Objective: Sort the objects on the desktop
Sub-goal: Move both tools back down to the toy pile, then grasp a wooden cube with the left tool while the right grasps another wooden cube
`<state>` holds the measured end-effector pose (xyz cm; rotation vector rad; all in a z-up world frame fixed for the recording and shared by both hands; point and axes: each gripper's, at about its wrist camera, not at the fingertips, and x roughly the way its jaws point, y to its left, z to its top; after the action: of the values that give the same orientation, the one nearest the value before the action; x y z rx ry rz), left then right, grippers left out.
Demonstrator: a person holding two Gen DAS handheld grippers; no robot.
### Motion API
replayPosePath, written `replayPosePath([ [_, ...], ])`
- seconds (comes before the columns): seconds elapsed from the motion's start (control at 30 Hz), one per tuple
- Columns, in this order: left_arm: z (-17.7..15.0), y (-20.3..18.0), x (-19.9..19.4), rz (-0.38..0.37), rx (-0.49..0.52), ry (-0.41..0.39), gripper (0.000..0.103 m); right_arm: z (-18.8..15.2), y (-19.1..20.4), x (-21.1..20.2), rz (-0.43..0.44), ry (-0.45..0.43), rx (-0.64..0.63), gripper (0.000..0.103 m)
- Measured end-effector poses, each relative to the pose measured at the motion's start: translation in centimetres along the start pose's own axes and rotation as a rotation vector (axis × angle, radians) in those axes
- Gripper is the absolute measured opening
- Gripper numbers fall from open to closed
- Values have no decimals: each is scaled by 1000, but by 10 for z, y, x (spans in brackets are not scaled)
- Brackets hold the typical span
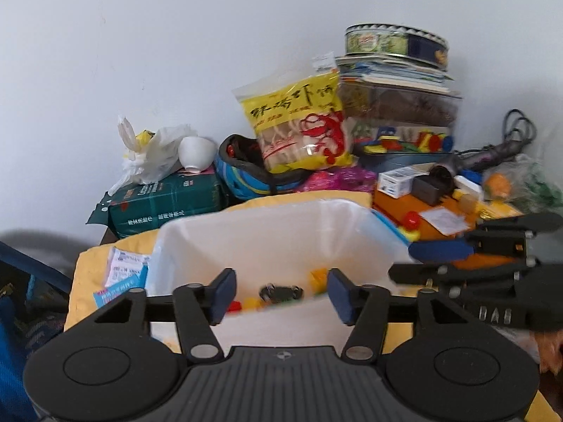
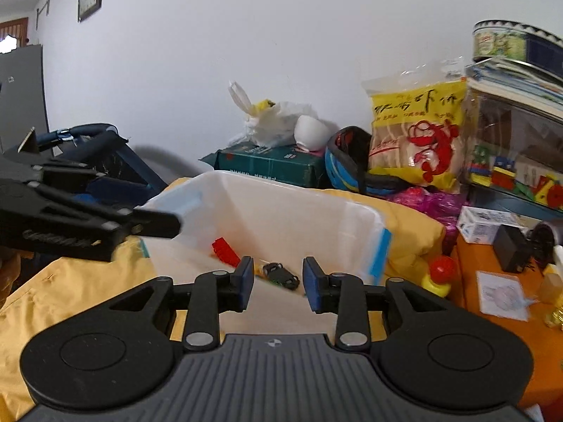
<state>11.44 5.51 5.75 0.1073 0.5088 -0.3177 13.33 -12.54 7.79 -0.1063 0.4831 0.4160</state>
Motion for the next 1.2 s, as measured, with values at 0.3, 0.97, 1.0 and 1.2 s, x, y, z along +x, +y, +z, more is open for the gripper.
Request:
replayPosePath([
  [0.3,-88,-45,1,-73,92,229,63,-73,-6,-33,3,213,43,46],
  [0.97,-127,-48,38,-140,62,386,33,-138,13,-19,21,410,23,36],
  [1.0,-129,-49,29,-149,63,391,33,-138,13,-21,31,411,19,36],
  [1.2,-158,-57,-12,-176,47,455,33,-141,28,-31,161,429,-36,36],
])
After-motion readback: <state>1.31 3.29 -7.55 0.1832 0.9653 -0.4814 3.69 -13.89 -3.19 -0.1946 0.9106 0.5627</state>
